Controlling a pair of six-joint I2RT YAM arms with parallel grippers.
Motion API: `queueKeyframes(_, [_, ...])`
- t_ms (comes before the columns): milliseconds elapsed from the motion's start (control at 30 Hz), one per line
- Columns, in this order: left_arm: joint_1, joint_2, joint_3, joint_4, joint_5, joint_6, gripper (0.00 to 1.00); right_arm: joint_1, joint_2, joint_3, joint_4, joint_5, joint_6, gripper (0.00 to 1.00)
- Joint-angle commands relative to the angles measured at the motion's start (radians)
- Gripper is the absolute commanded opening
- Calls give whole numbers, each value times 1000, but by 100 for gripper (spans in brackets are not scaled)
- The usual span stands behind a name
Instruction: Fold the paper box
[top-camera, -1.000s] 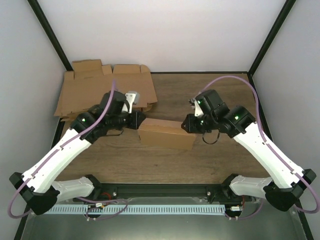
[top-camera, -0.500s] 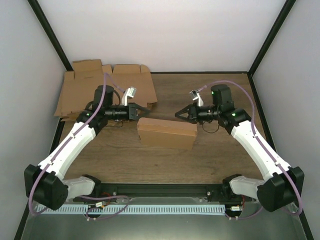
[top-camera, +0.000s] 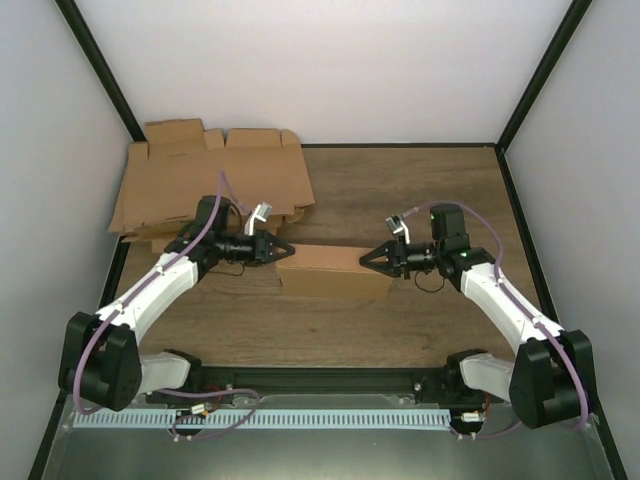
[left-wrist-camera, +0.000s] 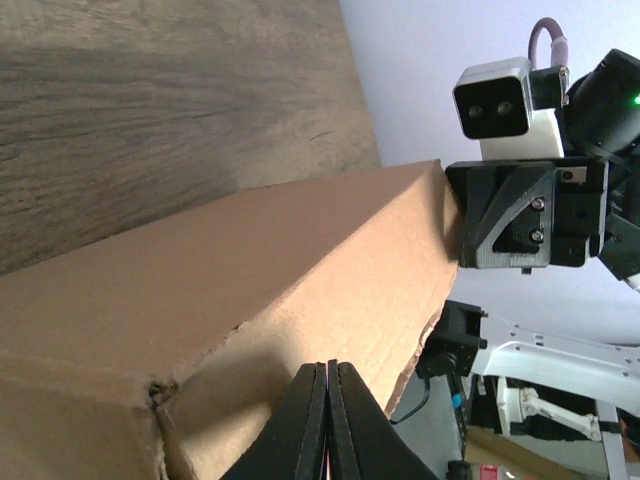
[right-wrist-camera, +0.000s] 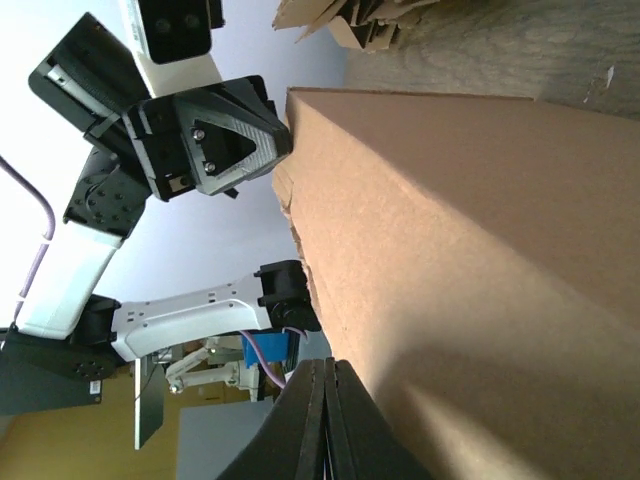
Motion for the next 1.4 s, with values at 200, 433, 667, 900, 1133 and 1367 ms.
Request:
queueKeyframes(200, [16, 28, -7, 10, -7, 43, 4, -62, 12, 69, -55, -39, -78, 1])
queueKeyframes(433, [16, -6, 109, -26, 41, 16, 4, -62, 21, 188, -141, -59, -125, 1])
queueKeyframes(667, [15, 26, -35, 41, 35, 26, 4, -62, 72, -5, -36, -47, -145, 1])
queueKeyframes(900, [16, 70, -86, 30, -7, 78, 4, -66, 127, -28, -6, -29, -178, 1])
queueKeyframes(1133, [9, 21, 74, -40, 4, 40, 4, -65, 81, 111, -99, -70, -193, 1])
queueKeyframes(1367, [-51, 29, 72, -12, 6, 18, 4, -65, 76, 112, -100, -81, -204, 1])
